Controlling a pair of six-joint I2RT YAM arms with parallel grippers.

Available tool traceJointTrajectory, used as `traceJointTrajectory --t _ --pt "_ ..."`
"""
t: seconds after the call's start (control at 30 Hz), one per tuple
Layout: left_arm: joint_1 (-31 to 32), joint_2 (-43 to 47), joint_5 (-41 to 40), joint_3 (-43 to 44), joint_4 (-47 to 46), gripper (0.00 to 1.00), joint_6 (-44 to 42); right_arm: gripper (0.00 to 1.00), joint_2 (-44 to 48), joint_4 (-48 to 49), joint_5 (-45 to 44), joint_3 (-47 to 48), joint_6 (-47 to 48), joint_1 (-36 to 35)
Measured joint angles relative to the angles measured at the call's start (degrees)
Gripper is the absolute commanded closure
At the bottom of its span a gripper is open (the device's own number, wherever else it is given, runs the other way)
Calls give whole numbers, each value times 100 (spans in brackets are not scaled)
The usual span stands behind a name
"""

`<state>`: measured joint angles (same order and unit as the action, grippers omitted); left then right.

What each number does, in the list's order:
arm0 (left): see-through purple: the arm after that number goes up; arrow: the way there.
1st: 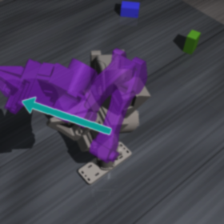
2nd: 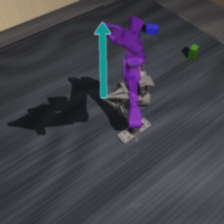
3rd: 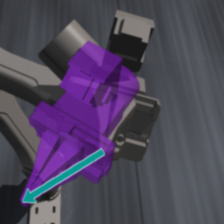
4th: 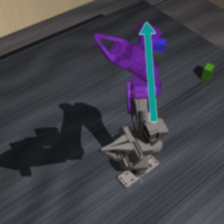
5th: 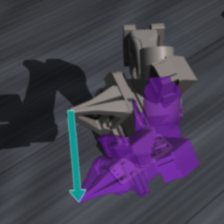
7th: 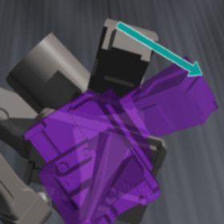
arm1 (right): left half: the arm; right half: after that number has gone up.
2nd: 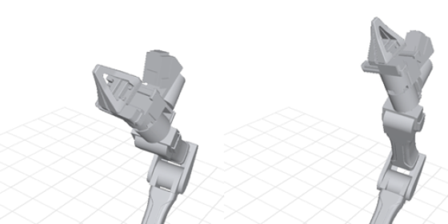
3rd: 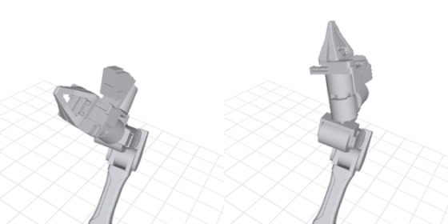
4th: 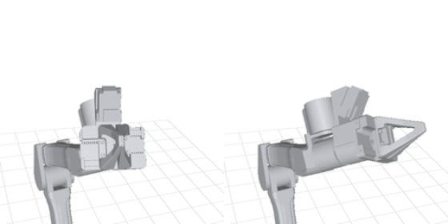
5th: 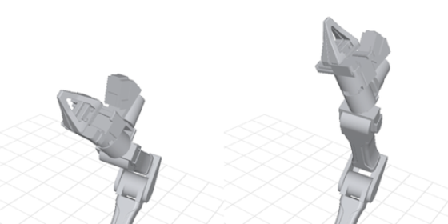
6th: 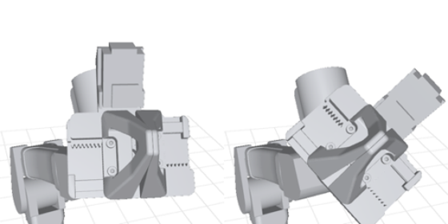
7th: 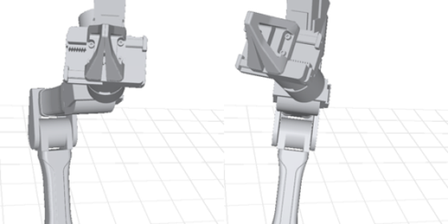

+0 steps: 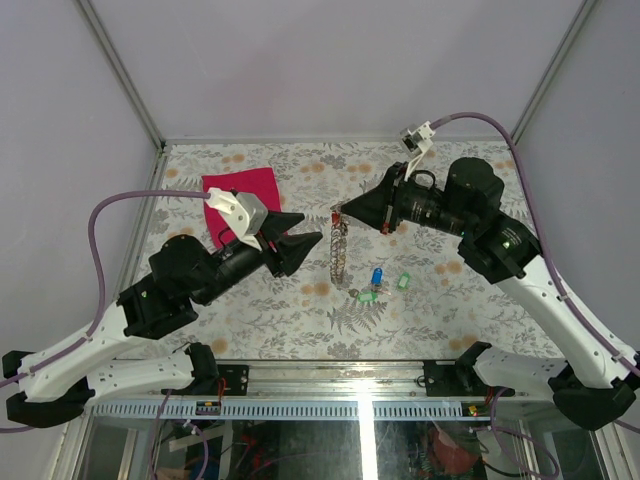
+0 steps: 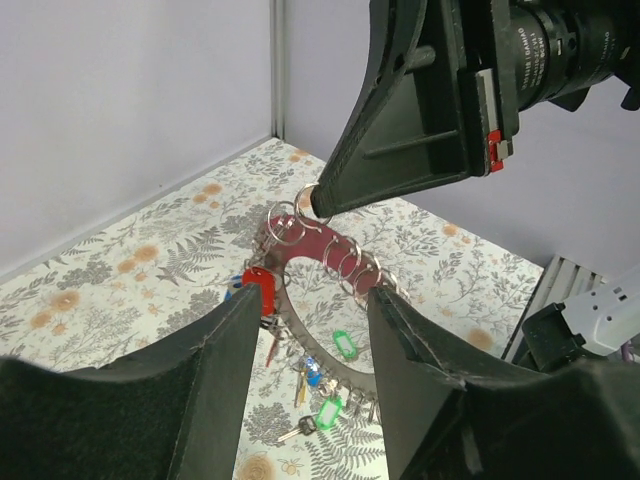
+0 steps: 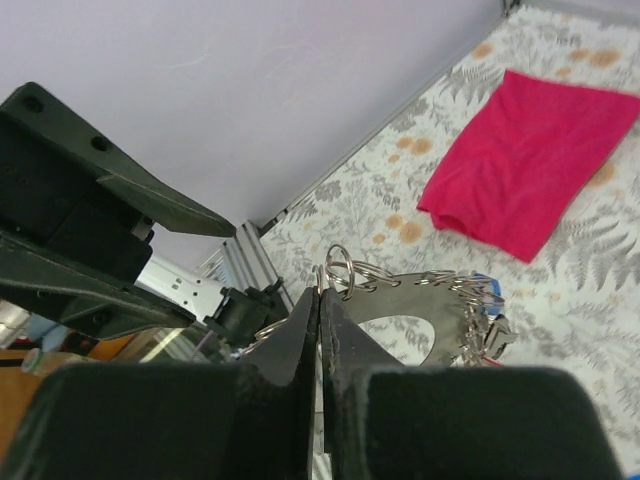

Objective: Put the keys on the keyring

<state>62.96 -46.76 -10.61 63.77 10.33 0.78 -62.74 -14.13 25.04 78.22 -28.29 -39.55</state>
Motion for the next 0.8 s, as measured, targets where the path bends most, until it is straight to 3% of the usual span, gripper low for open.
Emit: traceJointTrajectory --t 0.13,0.43,0.8 --pt "0 -15 -81 -2 9 51 -50 100 -105 -9 179 -52 -566 142" --pt "0 -17 -131 -28 37 51 -55 100 125 2404 525 -1823 -2380 514" --pt "0 -42 -125 -26 37 51 -55 100 824 4887 -452 -3084 -2592 518"
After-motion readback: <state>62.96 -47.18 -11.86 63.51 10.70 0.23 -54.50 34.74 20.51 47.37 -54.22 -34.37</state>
